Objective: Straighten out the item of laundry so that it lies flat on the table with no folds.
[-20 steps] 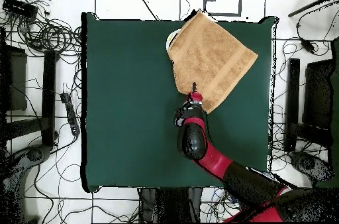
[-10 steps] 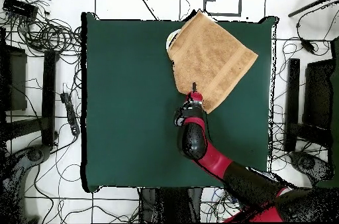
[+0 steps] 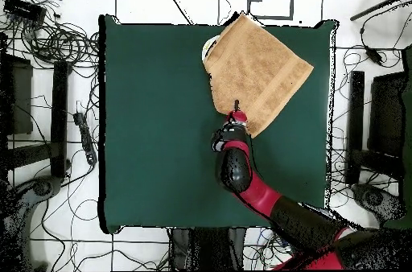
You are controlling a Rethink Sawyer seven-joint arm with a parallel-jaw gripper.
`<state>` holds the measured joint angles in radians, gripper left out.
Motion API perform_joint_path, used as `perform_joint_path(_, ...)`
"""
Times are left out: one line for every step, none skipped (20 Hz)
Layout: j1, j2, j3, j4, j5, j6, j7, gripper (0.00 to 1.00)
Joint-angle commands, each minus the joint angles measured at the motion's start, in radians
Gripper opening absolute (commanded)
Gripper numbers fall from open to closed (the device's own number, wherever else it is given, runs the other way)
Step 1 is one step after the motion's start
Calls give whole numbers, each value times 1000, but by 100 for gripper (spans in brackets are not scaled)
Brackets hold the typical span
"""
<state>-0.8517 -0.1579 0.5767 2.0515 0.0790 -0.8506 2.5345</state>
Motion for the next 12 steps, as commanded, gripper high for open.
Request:
perform_joint_path(232,327,337,-381,280,550,250,100)
perform_joint_path(229,335,346,-382,274,539,256,100)
perform_joint_path(229,339,350,-383,271,526,261,100)
perform_joint_path(228,345,356,-385,265,519,265,100)
perform_joint_path(231,343,355,-384,271,512,265,100)
perform_joint_path(230,346,357,-385,270,508,265,100)
perform_joint_path(232,344,356,-384,274,505,264,100)
perform_joint_path(240,330,347,-377,303,512,258,100)
perform_joint_path(257,299,325,-365,358,528,243,100)
perform_joint_path(278,265,300,-351,429,558,227,100)
perform_joint_path(295,237,279,-340,494,599,211,100)
perform_joint_path(317,206,255,-330,565,639,195,100)
